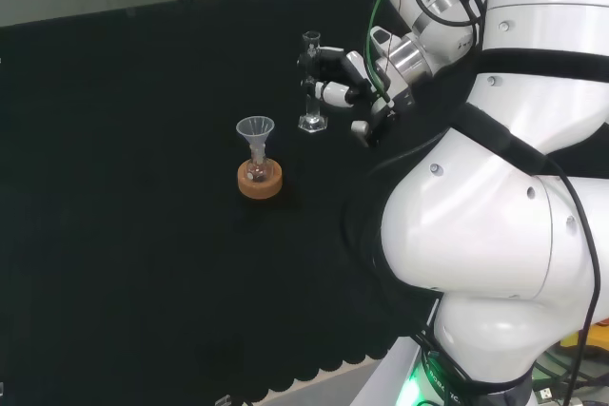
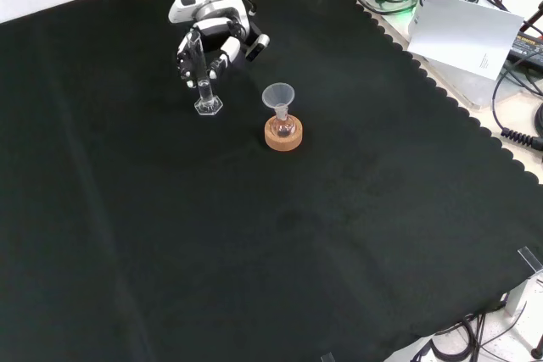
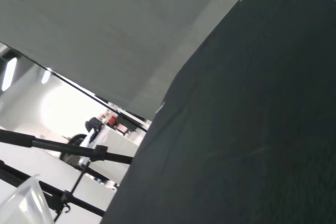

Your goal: Pick up the graduated cylinder.

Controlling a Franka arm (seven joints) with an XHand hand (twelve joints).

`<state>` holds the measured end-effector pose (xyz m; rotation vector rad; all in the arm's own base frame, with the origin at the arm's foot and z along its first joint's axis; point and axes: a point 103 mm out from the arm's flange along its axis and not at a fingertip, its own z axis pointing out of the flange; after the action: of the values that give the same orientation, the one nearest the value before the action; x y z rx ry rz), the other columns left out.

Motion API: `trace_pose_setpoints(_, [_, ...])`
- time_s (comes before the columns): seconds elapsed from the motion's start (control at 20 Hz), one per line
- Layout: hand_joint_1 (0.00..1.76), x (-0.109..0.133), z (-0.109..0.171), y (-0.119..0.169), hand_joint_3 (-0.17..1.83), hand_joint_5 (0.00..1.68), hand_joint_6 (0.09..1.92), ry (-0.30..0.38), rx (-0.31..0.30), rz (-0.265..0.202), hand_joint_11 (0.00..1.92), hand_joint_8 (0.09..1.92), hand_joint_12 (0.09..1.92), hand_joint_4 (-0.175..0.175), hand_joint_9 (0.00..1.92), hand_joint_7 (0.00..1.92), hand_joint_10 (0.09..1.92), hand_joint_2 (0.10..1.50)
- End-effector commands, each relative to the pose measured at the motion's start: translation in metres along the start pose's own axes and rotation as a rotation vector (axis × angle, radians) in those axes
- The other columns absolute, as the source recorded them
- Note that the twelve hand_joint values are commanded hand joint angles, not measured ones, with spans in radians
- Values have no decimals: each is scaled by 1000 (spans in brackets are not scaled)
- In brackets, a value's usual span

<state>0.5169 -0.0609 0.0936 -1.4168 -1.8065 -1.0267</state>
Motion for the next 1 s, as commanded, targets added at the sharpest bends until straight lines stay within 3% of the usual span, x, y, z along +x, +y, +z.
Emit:
trace_pose_setpoints(0.05, [1399,9,-19,-1,-175,898,778,-110,61,17,934,792,912,-90,1063,813,488,1319])
trace_pose_setpoints(0.15, [1401,12,-26,-2,-175,900,778,-140,79,23,939,790,909,-91,1068,818,487,1318])
trace_pose_setpoints(0.25, [1355,15,-33,-4,-86,907,781,-162,92,34,955,1155,902,-89,1080,787,484,1265])
trace_pose_setpoints(0.35, [1334,19,-37,-7,-44,908,785,-181,102,44,963,1317,901,-88,1087,766,483,1244])
trace_pose_setpoints(1.0, [1329,68,-58,-33,-23,902,793,-319,227,87,962,1365,899,-91,1100,764,486,1232])
